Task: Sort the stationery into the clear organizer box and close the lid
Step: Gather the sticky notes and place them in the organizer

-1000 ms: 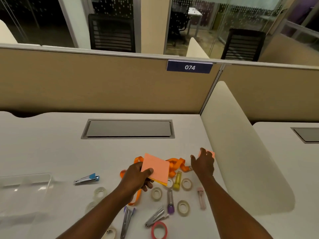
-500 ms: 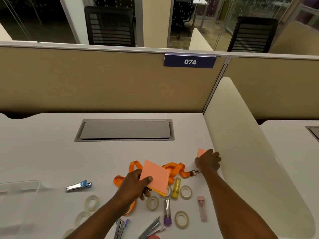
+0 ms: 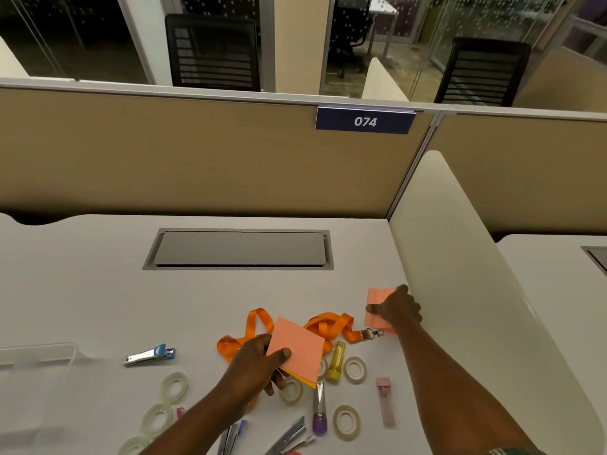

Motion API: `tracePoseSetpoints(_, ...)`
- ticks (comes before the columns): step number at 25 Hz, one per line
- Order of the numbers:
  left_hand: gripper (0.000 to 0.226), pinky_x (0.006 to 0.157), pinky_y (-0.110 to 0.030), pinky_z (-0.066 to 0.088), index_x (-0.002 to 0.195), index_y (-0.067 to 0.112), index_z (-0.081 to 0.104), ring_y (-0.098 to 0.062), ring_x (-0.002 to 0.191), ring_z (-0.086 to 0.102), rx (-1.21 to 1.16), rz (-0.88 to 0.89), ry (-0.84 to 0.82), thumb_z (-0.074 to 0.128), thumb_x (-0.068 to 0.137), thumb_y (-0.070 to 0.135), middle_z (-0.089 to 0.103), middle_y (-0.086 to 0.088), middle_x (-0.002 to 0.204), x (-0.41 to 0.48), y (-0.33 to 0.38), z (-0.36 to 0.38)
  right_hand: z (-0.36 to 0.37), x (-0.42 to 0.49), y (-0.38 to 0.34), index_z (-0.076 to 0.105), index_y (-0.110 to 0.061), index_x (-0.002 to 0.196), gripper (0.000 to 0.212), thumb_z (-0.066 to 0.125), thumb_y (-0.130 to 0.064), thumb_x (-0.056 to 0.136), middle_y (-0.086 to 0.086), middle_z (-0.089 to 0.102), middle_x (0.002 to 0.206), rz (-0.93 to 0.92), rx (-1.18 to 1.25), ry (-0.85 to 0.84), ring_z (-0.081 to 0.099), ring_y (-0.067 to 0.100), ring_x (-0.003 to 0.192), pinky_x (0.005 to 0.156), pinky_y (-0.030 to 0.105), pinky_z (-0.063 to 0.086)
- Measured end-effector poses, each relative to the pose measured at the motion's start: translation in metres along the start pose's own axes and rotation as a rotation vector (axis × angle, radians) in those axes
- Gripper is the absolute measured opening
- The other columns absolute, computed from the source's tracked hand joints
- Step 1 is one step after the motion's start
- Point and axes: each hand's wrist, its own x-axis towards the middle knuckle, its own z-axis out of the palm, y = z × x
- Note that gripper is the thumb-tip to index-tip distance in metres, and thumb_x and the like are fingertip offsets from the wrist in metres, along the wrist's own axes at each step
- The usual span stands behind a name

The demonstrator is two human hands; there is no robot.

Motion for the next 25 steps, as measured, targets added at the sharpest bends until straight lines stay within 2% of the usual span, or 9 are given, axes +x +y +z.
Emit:
tracePoseSetpoints(2, 0.014, 0.045, -0.027, 0.049, 0.110, 0.020, 0.061, -0.021, 0.057, 0.066, -0.008, 0.002, -0.001, 0.062, 0.095, 0.019, 0.074, -0.005, 0.073, -0.002, -0.002, -0.003, -0.001, 0.001, -0.002, 0.034, -0.011, 0.137, 0.089, 0.086, -0.039, 0.070, 0.016, 0.053, 0.135, -0.026, 0.014, -0.016, 0.050, 0.037, 0.125, 0.099, 0.047, 0.043)
tracePoseSetpoints(8, 0.012, 0.045, -0.025, 0.049, 0.108, 0.021, 0.060, -0.020, 0.055, 0.067, -0.005, -0.013, 0.026, 0.062, 0.095, 0.020, 0.074, -0.004, 0.071, -0.004, -0.005, -0.014, 0.004, 0.000, 0.000, 0.048, -0.009, 0.132, 0.053, 0.073, -0.018, 0.086, 0.017, 0.061, 0.130, -0.187, 0.189, 0.051, 0.058, 0.037, 0.116, 0.093, 0.042, 0.048)
tracePoseSetpoints(12, 0.013, 0.045, -0.026, 0.049, 0.107, 0.015, 0.062, -0.021, 0.056, 0.067, -0.019, -0.004, 0.042, 0.062, 0.095, 0.020, 0.072, -0.005, 0.068, -0.004, -0.003, -0.020, -0.004, -0.013, -0.007, 0.048, -0.011, 0.130, 0.046, 0.069, -0.013, 0.089, 0.017, 0.061, 0.128, -0.317, 0.385, 0.059, 0.058, 0.037, 0.114, 0.093, 0.045, 0.051)
tracePoseSetpoints(17, 0.013, 0.045, -0.027, 0.047, 0.108, 0.014, 0.063, -0.020, 0.054, 0.065, -0.041, 0.057, 0.062, 0.061, 0.096, 0.018, 0.072, -0.007, 0.071, -0.013, 0.008, -0.028, -0.014, -0.065, -0.026, 0.048, -0.019, 0.128, 0.042, 0.068, -0.019, 0.091, 0.010, 0.058, 0.126, -0.472, 0.538, 0.032, 0.058, 0.031, 0.106, 0.081, 0.038, 0.052)
tracePoseSetpoints(20, 0.011, 0.048, -0.030, 0.050, 0.106, 0.015, 0.064, -0.021, 0.056, 0.066, 0.004, 0.121, 0.120, 0.060, 0.096, 0.018, 0.072, -0.008, 0.073, -0.020, 0.017, -0.042, -0.013, -0.120, -0.035, 0.050, -0.023, 0.125, 0.038, 0.068, -0.020, 0.091, 0.006, 0.059, 0.122, -0.549, 0.667, -0.060, 0.059, 0.025, 0.102, 0.078, 0.036, 0.055)
tracePoseSetpoints(22, 0.010, 0.049, -0.028, 0.052, 0.104, 0.017, 0.063, -0.018, 0.055, 0.067, 0.059, 0.149, 0.154, 0.060, 0.096, 0.021, 0.073, -0.008, 0.071, -0.031, 0.021, -0.057, -0.007, -0.165, -0.041, 0.053, -0.029, 0.119, 0.033, 0.069, -0.022, 0.091, 0.004, 0.062, 0.118, -0.565, 0.762, -0.177, 0.062, 0.023, 0.099, 0.080, 0.040, 0.059)
tracePoseSetpoints(25, 0.013, 0.049, -0.027, 0.051, 0.107, 0.015, 0.061, -0.017, 0.054, 0.066, 0.112, 0.141, 0.137, 0.059, 0.096, 0.022, 0.073, -0.010, 0.071, -0.053, 0.021, -0.081, 0.005, -0.229, -0.052, 0.057, -0.036, 0.112, 0.030, 0.071, -0.021, 0.089, 0.001, 0.065, 0.115, -0.603, 0.832, -0.383, 0.065, 0.020, 0.100, 0.080, 0.038, 0.061)
